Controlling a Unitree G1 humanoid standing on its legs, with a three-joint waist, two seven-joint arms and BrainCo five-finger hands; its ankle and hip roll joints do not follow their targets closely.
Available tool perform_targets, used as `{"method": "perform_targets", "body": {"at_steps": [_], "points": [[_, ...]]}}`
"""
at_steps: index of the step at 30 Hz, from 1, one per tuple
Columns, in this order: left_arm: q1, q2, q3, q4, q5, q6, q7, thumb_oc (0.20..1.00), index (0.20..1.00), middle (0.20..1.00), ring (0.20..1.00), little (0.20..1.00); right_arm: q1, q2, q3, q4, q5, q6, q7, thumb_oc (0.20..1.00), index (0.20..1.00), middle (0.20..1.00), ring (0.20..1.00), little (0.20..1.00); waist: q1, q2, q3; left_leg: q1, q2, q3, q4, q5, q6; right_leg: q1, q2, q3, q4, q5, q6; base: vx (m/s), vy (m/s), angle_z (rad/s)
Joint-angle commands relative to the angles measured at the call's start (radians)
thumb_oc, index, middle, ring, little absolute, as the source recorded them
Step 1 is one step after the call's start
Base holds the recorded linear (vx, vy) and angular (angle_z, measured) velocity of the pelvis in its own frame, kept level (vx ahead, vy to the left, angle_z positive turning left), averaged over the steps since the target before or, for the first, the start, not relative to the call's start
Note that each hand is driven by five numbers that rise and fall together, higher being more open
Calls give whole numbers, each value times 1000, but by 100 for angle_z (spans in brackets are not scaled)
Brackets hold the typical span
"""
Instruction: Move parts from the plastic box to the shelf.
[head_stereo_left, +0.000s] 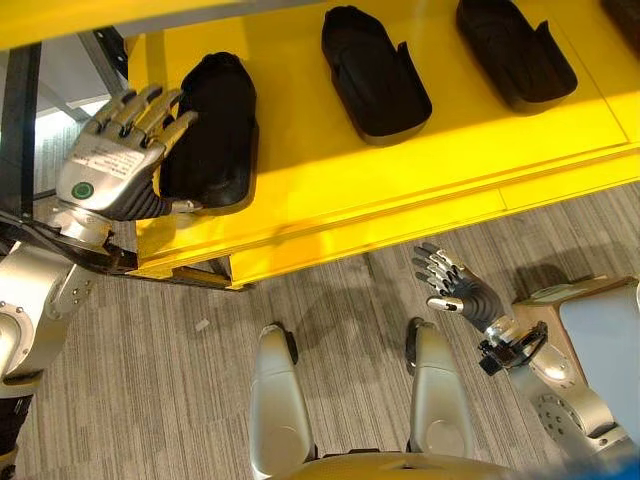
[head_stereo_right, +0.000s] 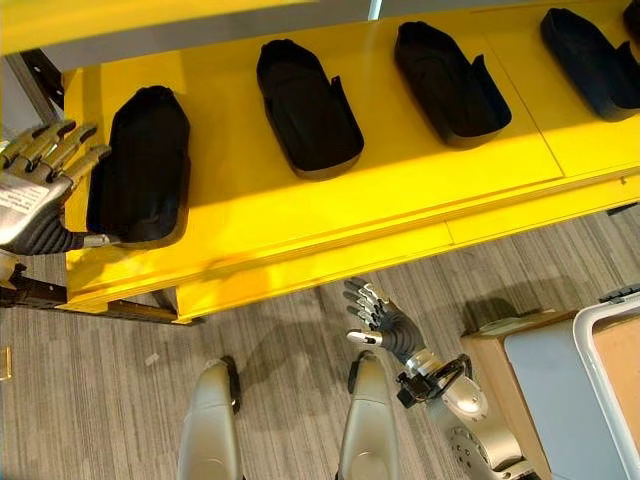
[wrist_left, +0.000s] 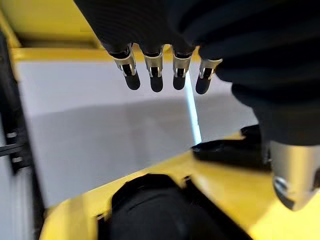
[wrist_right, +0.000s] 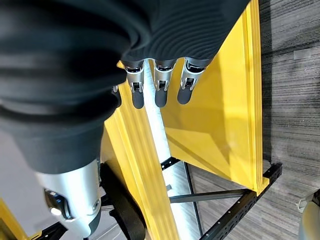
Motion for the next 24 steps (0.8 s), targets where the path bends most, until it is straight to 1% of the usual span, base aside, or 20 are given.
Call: {"method": "perform_targets", "body": {"at_steps": [1, 4, 7, 9, 11, 14, 15, 17, 21, 22, 23, 24], "points": [[-11, -6, 4, -50, -44, 1, 40, 1000, 1000, 1000, 1000, 1000, -21, 34, -15, -16, -6, -19, 4, 1000, 1000, 1000, 1000, 1000, -2, -8, -84, 28, 20, -31, -67, 96, 0, -8, -22, 72, 34, 66, -12, 0, 0, 0], [-42, -47, 7, -117, -77, -9, 41, 1000, 1000, 1000, 1000, 1000, -27, 37, -22, -23, -8, -21, 1, 1000, 1000, 1000, 1000, 1000, -3, -10, -84, 26, 18, -34, -68, 97, 2, -10, -21, 71, 36, 66, -14, 0, 0, 0], [-65, -59, 0, -140, -94, -19, 52, 1000, 1000, 1000, 1000, 1000, -30, 39, -22, -20, -11, -22, -2, 1000, 1000, 1000, 1000, 1000, -4, -11, -84, 24, 18, -34, -68, 98, 3, -10, -21, 71, 35, 65, -14, 0, 0, 0], [-101, -75, -24, -174, -116, -30, 56, 1000, 1000, 1000, 1000, 1000, -31, 40, -21, -24, -12, -25, -5, 1000, 1000, 1000, 1000, 1000, -5, -12, -83, 23, 18, -36, -69, 99, 4, -11, -19, 69, 34, 65, -14, 0, 0, 0], [-214, -42, -89, -117, -149, -26, 51, 1000, 1000, 1000, 1000, 1000, -36, 32, -10, -22, -15, -19, -5, 1000, 1000, 1000, 1000, 1000, -17, -14, -87, 25, 20, -33, -70, 100, 3, -8, -17, 71, 31, 67, -14, 0, 0, 0], [-249, -34, -125, -75, -175, -41, 66, 1000, 1000, 1000, 1000, 1000, -35, 33, -9, -20, -14, -23, -1, 1000, 1000, 1000, 1000, 1000, -14, -13, -88, 26, 21, -34, -69, 101, 3, -9, -16, 71, 32, 68, -14, 3, 3, -2], [-235, -46, -132, -60, -199, -54, 81, 1000, 1000, 1000, 1000, 1000, -30, 34, -7, -22, -11, -30, 0, 1000, 1000, 1000, 1000, 1000, -13, -14, -87, 28, 21, -35, -70, 102, 3, -9, -14, 72, 32, 68, -13, 17, 10, -5], [-197, -59, -125, -84, -211, -67, 81, 1000, 1000, 1000, 1000, 1000, -27, 36, -9, -29, -6, -41, 0, 1000, 1000, 1000, 1000, 1000, -8, -14, -88, 29, 21, -35, -74, 102, 2, -7, -13, 71, 30, 68, -13, 7, 3, -2], [-56, -107, -81, -123, -243, -98, 91, 1000, 1000, 1000, 1000, 1000, -22, 38, -17, -42, -6, -67, -10, 1000, 1000, 1000, 1000, 1000, 0, -16, -80, 30, 21, -37, -74, 104, 2, -4, -14, 71, 30, 67, -13, 0, 0, 0], [-50, -109, -76, -126, -244, -99, 90, 1000, 1000, 1000, 1000, 1000, -22, 37, -15, -42, -6, -67, -10, 1000, 1000, 1000, 1000, 1000, -2, -16, -81, 30, 21, -37, -74, 104, 2, -4, -14, 71, 30, 67, -13, 0, 0, 0], [10, -128, -61, -145, -258, -114, 95, 1000, 1000, 1000, 1000, 1000, -19, 35, -22, -48, -9, -78, -16, 1000, 1000, 1000, 1000, 1000, 4, -16, -75, 29, 20, -38, -74, 106, 3, -2, -15, 69, 30, 67, -13, 0, 0, 0], [16, -130, -57, -148, -259, -114, 95, 1000, 1000, 1000, 1000, 1000, -19, 34, -20, -48, -9, -78, -16, 1000, 1000, 1000, 1000, 1000, 1, -16, -76, 29, 20, -38, -74, 106, 3, -2, -15, 69, 30, 67, -13, 1, -11, 4]]}}
